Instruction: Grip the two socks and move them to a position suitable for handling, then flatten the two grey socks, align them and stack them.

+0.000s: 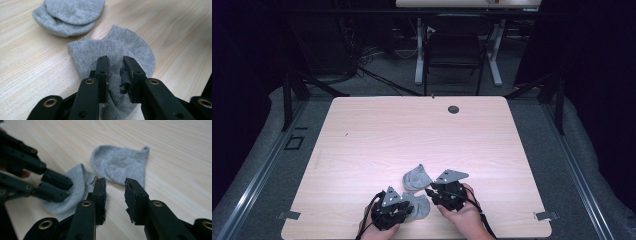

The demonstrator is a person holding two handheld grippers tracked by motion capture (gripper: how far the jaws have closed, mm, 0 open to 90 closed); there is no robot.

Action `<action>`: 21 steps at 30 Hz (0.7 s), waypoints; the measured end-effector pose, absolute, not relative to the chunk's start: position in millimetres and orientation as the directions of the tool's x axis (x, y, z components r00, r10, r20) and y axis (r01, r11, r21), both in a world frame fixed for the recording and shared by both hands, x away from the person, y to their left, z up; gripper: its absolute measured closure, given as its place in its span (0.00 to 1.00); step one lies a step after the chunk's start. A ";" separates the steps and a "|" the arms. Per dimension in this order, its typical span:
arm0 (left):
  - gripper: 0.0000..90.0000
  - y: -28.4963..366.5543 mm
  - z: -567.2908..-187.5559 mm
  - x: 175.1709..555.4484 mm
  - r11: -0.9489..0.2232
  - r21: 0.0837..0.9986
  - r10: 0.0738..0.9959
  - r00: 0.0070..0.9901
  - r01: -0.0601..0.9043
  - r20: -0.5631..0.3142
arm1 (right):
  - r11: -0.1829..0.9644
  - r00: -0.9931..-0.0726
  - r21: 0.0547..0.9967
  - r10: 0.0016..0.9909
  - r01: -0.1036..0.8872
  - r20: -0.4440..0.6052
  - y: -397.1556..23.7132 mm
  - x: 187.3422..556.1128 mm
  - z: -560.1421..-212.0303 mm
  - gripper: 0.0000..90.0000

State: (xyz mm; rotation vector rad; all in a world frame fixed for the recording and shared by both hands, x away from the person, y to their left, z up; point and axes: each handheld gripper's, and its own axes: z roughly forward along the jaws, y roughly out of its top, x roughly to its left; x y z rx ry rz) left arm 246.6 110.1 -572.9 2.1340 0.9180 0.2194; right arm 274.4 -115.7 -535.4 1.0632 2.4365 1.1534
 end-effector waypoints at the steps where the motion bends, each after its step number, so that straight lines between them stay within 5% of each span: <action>1: 0.81 110.8 -571.2 246.5 -0.425 0.728 0.675 0.724 0.538 -0.142 | 0.415 -0.706 0.751 0.702 0.513 0.094 -118.6 271.2 -535.1 0.78; 8: 0.79 114.6 -564.4 244.4 -0.418 0.745 0.666 0.733 0.519 -0.138 | 0.477 -0.730 0.754 0.684 0.451 0.004 -132.5 255.1 -542.4 0.79; 21: 0.70 104.5 -566.6 243.2 -0.440 0.744 0.649 0.751 0.503 -0.124 | 0.505 -0.757 0.724 0.653 0.470 0.036 -120.0 260.4 -558.8 0.86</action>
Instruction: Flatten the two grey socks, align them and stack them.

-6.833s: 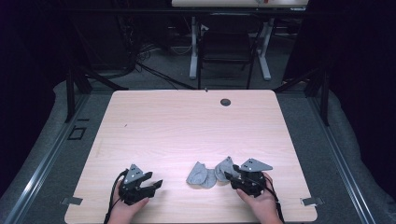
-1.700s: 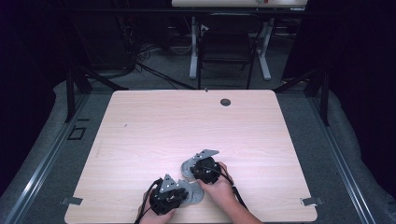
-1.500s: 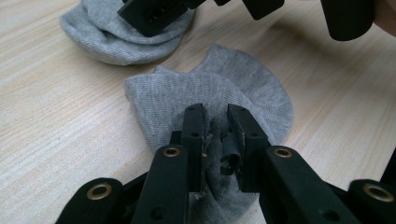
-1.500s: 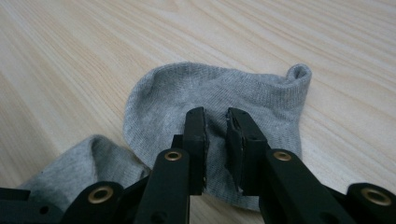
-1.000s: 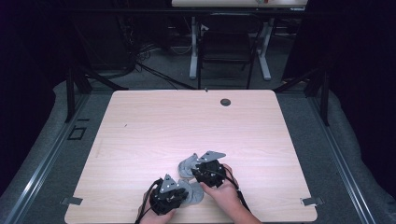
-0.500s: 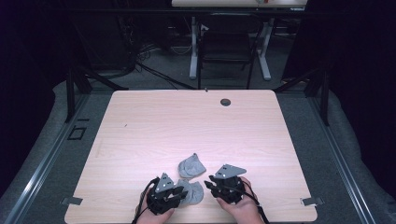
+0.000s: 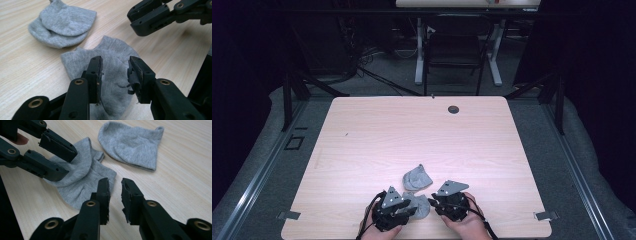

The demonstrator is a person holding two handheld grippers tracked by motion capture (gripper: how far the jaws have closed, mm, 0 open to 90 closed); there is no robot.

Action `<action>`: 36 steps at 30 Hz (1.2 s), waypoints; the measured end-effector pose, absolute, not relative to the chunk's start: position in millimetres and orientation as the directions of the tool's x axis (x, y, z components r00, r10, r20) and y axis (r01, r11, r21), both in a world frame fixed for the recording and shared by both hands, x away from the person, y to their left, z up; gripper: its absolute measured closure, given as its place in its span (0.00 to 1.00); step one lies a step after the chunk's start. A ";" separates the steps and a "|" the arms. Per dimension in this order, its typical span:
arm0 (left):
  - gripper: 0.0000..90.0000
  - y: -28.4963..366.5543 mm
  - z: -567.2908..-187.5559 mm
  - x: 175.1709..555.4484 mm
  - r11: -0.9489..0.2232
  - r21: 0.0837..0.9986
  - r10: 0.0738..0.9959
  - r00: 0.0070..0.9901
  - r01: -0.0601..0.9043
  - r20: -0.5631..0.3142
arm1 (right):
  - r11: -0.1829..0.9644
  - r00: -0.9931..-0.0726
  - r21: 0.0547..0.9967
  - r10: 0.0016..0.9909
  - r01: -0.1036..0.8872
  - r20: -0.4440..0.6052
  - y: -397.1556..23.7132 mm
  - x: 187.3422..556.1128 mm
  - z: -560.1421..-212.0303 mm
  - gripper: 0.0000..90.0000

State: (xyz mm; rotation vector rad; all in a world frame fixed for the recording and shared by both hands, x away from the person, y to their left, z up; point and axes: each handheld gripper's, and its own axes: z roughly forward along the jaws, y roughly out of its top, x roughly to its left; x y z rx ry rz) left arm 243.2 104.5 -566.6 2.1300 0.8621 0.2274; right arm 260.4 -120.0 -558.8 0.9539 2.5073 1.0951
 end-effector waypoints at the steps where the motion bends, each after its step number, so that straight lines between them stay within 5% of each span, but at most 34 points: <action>1: 0.70 103.3 -567.4 242.8 -0.431 0.745 0.653 0.746 0.509 -0.131 | 0.504 -0.755 0.722 0.655 0.474 0.039 -119.5 261.0 -559.6 0.87; 20: 0.64 96.4 -565.7 238.9 -0.446 0.753 0.643 0.759 0.484 -0.108 | 0.502 -0.786 0.726 0.612 0.469 0.084 -110.8 262.5 -567.6 0.92; 36: 0.90 92.7 -576.8 240.3 -0.489 0.720 0.635 0.767 0.493 -0.093 | 0.522 -0.798 0.711 0.595 0.471 0.093 -105.8 265.4 -576.4 0.90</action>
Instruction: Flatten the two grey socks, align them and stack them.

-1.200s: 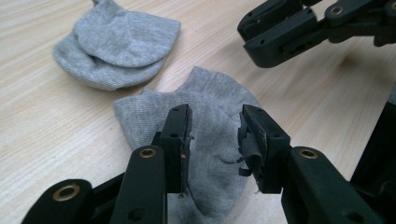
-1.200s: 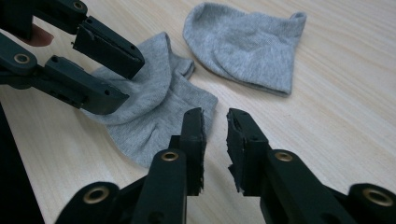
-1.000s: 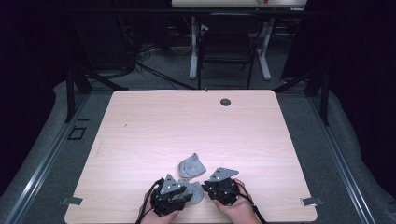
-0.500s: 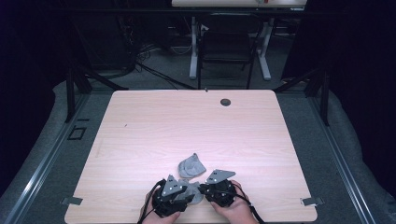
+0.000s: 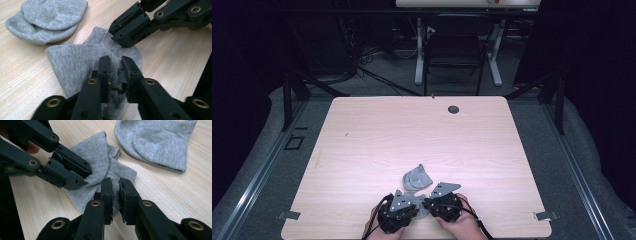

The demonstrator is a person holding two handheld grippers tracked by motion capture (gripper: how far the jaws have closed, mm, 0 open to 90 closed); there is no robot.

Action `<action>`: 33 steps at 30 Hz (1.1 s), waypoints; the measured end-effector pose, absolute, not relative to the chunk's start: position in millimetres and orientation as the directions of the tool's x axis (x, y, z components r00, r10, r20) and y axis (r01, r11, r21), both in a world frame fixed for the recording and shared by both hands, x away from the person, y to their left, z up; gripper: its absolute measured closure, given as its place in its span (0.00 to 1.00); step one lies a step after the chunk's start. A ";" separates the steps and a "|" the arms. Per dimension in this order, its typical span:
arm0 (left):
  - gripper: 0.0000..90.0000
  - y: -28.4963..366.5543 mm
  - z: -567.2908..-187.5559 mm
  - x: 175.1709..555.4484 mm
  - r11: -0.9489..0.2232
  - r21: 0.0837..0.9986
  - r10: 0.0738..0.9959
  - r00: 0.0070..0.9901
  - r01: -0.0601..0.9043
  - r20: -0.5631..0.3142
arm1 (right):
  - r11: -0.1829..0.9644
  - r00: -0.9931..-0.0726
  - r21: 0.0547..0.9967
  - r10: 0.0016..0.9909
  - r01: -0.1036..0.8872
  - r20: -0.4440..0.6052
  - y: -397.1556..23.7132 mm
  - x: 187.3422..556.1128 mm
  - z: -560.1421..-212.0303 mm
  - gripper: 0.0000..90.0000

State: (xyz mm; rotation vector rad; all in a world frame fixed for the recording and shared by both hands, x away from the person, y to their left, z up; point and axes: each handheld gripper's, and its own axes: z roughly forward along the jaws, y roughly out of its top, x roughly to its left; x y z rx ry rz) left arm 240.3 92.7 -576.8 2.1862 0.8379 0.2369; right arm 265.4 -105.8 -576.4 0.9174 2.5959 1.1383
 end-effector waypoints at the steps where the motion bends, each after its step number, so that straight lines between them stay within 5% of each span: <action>1: 0.92 93.4 -576.6 240.9 -0.486 0.720 0.635 0.766 0.495 -0.099 | 0.523 -0.798 0.709 0.595 0.472 0.092 -105.7 265.8 -577.1 0.90; 21: 0.95 125.9 -549.4 247.6 -0.412 0.758 0.669 0.732 0.506 -0.125 | 0.530 -0.773 0.685 0.630 0.500 0.077 -112.0 266.8 -575.7 0.93; 33: 0.92 152.6 -553.0 247.4 -0.383 0.709 0.732 0.663 0.592 -0.157 | 0.535 -0.738 0.649 0.672 0.541 0.060 -124.1 262.4 -571.1 0.94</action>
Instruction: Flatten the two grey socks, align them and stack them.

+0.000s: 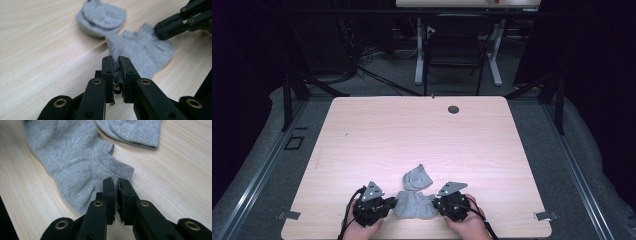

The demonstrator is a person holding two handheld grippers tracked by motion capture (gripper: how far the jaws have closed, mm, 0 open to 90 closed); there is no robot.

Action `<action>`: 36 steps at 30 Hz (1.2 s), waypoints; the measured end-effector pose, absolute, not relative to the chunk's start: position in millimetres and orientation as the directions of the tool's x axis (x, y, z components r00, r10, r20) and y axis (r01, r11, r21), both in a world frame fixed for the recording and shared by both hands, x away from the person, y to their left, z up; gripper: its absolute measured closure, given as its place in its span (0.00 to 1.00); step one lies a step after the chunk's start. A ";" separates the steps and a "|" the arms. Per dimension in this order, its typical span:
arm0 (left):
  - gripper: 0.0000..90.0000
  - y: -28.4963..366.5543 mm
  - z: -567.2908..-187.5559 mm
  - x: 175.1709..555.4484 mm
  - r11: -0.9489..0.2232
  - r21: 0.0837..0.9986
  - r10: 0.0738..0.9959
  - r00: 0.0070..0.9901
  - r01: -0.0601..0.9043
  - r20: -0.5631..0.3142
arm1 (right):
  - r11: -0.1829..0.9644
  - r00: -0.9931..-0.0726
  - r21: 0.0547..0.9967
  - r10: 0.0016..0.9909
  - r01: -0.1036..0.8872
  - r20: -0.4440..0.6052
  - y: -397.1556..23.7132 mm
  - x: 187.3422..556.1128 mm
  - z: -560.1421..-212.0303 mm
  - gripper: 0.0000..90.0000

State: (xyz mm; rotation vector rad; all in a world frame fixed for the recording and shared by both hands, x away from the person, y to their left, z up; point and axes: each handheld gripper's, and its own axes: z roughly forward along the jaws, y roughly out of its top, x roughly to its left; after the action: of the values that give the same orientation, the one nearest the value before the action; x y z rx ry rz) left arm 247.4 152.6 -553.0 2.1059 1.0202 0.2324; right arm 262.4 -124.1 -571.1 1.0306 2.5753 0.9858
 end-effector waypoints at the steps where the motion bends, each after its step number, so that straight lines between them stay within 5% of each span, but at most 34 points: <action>1: 0.90 154.1 -554.1 247.1 -0.383 0.705 0.736 0.658 0.597 -0.158 | 0.538 -0.738 0.648 0.672 0.539 0.057 -123.9 261.9 -571.0 0.94; 21: 0.73 141.7 -565.7 255.8 -0.425 0.751 0.695 0.714 0.505 -0.087 | 0.518 -0.766 0.715 0.642 0.469 0.037 -117.4 264.7 -565.8 0.87; 36: 0.67 148.5 -577.3 256.0 -0.452 0.695 0.700 0.706 0.559 -0.112 | 0.520 -0.752 0.678 0.655 0.519 0.073 -117.8 265.7 -574.0 0.85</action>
State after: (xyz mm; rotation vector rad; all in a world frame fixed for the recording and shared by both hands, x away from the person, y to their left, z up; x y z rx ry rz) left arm 256.0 148.5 -577.3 2.1735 0.9539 0.2450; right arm 265.7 -117.8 -574.0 1.0033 2.5670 1.0479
